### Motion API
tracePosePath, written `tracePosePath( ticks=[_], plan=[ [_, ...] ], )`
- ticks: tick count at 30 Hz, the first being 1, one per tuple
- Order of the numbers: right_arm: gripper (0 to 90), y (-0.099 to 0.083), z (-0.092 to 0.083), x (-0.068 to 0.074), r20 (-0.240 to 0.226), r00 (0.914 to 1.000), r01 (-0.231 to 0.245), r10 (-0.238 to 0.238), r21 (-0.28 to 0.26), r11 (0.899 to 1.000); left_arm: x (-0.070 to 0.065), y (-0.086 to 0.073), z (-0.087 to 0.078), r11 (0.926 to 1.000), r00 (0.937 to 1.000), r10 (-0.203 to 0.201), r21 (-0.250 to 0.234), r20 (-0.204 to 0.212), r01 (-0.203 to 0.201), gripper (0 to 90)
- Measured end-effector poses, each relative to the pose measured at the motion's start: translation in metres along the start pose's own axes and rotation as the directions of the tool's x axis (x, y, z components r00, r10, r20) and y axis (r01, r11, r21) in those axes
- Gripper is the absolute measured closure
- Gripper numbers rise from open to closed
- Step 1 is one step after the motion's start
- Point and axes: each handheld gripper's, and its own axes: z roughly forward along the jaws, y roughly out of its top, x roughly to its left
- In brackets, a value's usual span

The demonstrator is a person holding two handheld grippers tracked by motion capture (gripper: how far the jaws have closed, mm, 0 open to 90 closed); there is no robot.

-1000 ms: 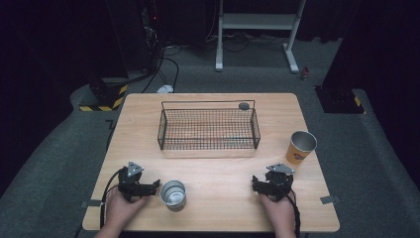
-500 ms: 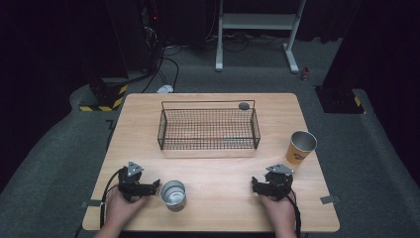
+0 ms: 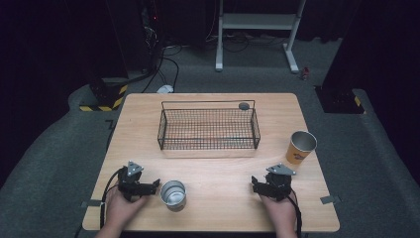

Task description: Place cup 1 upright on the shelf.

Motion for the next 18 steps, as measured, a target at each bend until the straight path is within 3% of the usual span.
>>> tracePosePath(
  ticks=[11, 18],
  plan=[
    [13.4, 0.002, -0.01, -0.001, 0.013, 0.9999, -0.005, 0.005, -0.066, 0.998, 0.0, 0.0, 0.0, 1.0, 1.0, -0.001, 0.0, -0.001, 0.001, 0.3],
    [13.2, -0.002, -0.013, -0.01, 0.038, 0.999, -0.017, 0.021, -0.09, 0.996, 0.0, 0.0, 0.0, 1.0, 1.0, -0.001, 0.0, -0.001, 0.001, 0.3]
  ],
)
